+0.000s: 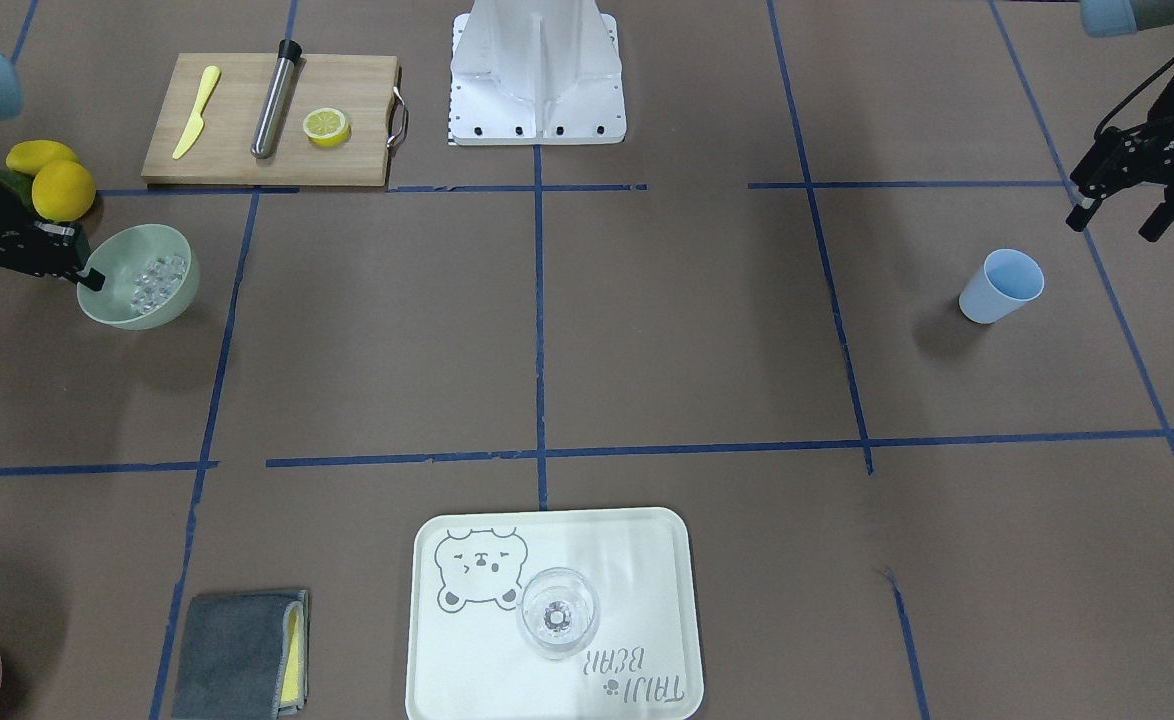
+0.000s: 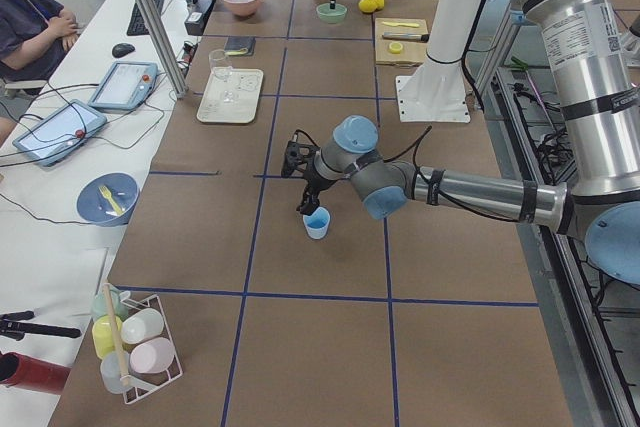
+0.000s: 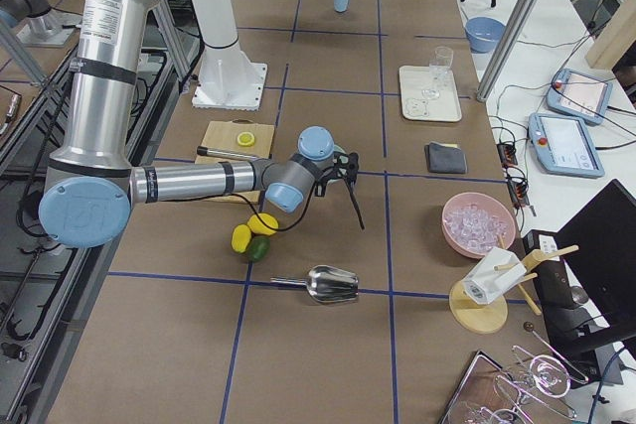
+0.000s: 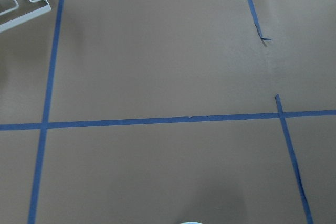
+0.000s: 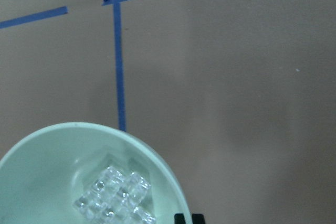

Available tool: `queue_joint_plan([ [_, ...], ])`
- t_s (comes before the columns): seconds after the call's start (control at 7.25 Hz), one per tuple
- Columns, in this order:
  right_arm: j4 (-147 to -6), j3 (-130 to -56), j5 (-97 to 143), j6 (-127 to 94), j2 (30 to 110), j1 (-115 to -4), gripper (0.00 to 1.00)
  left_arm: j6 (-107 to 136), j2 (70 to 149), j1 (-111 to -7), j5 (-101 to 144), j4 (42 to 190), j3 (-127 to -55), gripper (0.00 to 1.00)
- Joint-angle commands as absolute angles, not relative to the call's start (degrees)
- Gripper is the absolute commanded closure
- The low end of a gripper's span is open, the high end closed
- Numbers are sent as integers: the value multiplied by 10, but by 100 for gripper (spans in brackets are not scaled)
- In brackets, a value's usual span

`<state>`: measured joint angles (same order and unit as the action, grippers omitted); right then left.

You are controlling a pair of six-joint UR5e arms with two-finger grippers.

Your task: Pour ice into bowl

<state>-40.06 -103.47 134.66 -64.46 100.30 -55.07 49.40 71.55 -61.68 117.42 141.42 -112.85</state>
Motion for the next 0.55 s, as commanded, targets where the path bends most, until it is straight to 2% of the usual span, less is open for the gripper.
queue_joint_plan([
  [0.0, -451, -1054, 1355, -743, 910, -546, 100, 511, 706, -585, 1136, 1469, -1129, 0],
  [0.28, -593, -1058, 1336, -773, 774, -501, 100, 532, 672, -557, 1080, 1527, -1129, 1],
  [0.41, -682, -1070, 1281, -813, 706, -444, 100, 551, 670, -524, 1031, 1528, -1129, 1],
])
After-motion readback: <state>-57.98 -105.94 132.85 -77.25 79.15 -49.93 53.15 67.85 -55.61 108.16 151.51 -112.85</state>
